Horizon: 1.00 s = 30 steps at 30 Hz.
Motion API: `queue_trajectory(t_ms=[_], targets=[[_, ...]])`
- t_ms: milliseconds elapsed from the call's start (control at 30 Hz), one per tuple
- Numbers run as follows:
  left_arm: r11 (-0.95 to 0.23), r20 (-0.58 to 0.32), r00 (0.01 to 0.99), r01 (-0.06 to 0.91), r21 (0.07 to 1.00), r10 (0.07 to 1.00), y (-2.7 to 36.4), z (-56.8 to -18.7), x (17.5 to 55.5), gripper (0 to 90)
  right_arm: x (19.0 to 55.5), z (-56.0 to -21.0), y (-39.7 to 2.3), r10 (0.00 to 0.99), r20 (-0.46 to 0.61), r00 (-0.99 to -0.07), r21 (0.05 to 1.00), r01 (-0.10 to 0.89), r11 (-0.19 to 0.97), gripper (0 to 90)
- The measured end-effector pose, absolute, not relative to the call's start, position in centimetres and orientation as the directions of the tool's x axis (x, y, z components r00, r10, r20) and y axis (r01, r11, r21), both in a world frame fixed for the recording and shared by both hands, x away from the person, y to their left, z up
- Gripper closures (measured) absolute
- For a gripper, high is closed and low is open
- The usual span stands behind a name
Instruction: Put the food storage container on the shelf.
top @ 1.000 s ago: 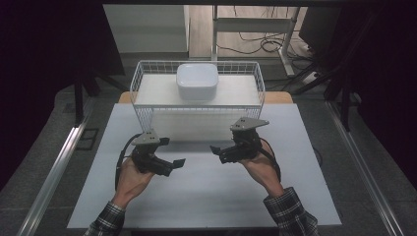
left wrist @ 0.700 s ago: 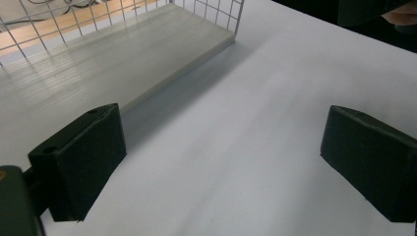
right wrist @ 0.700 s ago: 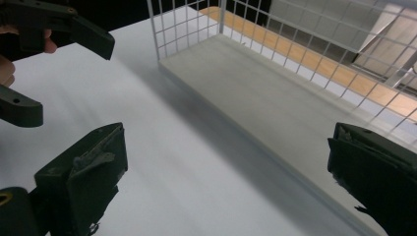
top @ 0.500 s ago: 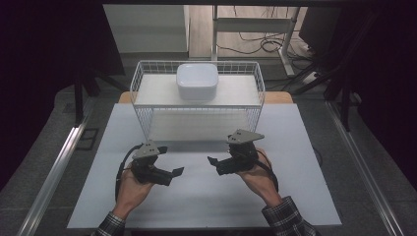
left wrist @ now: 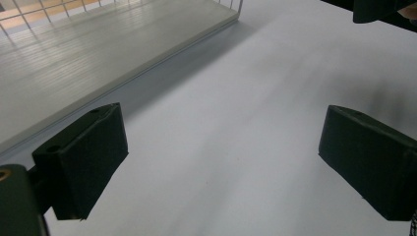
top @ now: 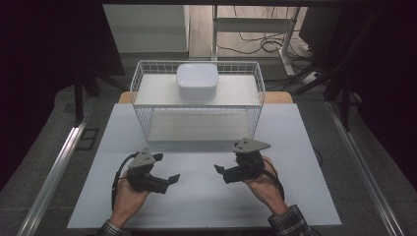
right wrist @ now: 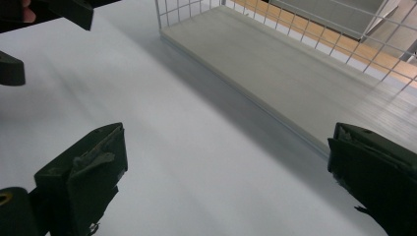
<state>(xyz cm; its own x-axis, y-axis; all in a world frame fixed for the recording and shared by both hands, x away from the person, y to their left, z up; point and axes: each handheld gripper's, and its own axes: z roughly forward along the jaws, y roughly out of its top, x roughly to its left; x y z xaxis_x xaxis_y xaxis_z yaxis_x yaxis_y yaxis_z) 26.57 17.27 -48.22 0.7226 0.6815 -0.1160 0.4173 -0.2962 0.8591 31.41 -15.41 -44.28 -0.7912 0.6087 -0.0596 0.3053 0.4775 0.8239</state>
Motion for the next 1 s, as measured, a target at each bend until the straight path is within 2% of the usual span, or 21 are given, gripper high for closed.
queue_trajectory(t_ms=[367, 1000], targets=[[-0.248, -0.139, 0.69, 0.43, 0.868, 0.71, 19.1, -48.5, 24.7, 4.6, 30.3, -44.5, -17.0, 0.631, -0.053, -0.774, 0.823, 0.324, 0.467, 1.1], [-0.251, -0.117, 0.637, 0.458, 0.853, 0.762, 21.3, -50.0, 22.4, 4.4, 28.8, -46.3, -21.1, 0.692, -0.064, -0.719, 0.816, 0.362, 0.451, 1.2]])
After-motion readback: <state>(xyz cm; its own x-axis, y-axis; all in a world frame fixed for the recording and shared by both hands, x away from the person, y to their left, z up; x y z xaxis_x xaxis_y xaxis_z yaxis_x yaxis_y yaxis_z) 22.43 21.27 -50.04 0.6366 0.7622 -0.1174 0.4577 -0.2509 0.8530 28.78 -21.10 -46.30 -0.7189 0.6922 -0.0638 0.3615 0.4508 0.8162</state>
